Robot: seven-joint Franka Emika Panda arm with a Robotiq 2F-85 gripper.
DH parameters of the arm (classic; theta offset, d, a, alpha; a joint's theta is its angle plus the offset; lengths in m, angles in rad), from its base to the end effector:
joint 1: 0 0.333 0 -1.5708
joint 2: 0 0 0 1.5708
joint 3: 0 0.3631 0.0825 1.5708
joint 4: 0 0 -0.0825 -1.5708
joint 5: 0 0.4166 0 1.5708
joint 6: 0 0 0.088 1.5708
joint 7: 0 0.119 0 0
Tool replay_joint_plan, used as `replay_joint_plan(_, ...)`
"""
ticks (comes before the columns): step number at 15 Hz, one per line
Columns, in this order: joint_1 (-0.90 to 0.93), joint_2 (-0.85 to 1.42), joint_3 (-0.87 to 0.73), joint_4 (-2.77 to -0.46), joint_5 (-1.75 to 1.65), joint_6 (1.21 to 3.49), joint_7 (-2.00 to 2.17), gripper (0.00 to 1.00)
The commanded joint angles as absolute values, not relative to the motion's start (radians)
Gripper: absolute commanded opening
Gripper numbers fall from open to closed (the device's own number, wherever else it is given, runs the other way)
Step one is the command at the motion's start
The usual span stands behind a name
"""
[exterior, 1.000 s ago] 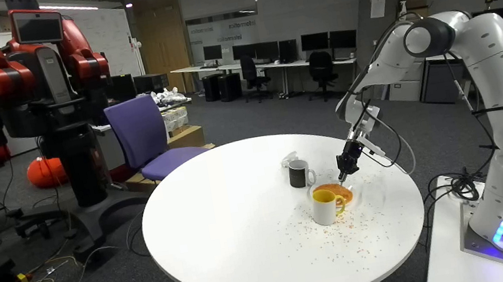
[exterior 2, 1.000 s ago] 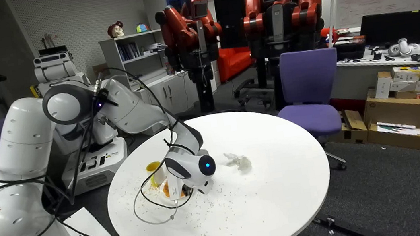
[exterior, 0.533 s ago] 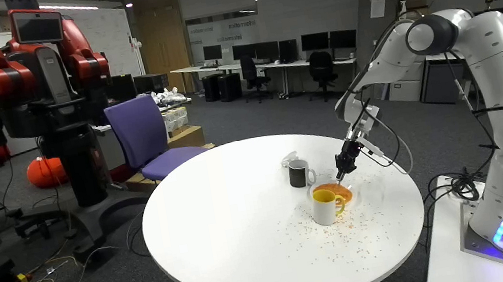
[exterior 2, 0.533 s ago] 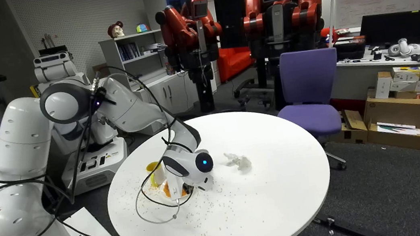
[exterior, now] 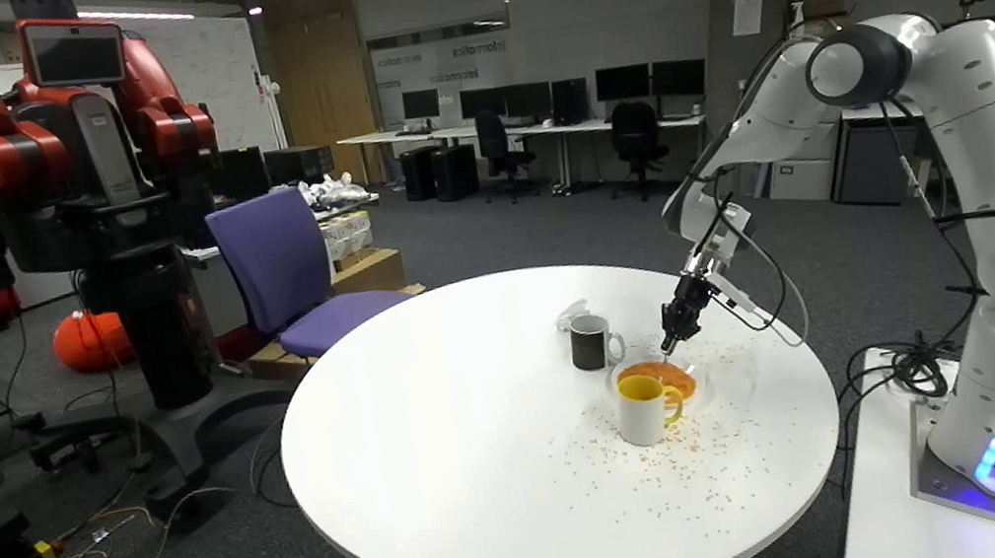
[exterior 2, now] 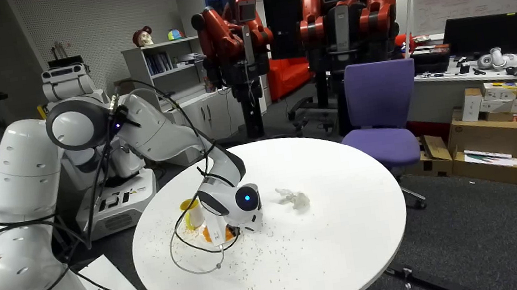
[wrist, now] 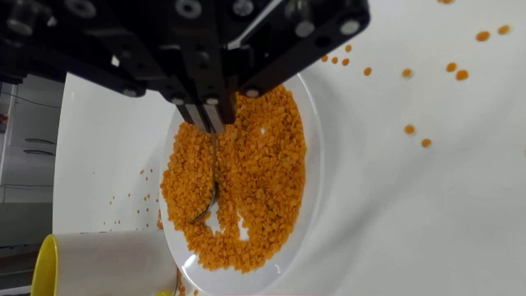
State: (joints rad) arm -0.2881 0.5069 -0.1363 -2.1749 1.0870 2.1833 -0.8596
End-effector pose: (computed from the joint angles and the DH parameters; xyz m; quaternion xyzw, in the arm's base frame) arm 0.5170 -0.1920 0.1380 -0.9085 0.2000 -0.0251 0.3661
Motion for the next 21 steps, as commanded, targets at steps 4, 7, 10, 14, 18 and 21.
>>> replay_joint_plan(4,-0.256,0.497,-0.134,-2.226,1.131,2.32,-1.012,0.01)
replay_joint_plan(7,-0.255,0.493,-0.134,-2.232,1.143,2.325,-1.071,0.01)
replay_joint_plan(10,-0.256,0.489,-0.136,-2.239,1.166,2.328,-1.129,0.01)
replay_joint_plan(14,-0.256,0.488,-0.137,-2.246,1.229,2.333,-1.21,0.01)
replay_joint_plan(18,-0.249,0.488,-0.144,-2.254,1.291,2.343,-1.297,0.01)
replay_joint_plan(21,-0.247,0.491,-0.148,-2.257,1.333,2.341,-1.351,0.01)
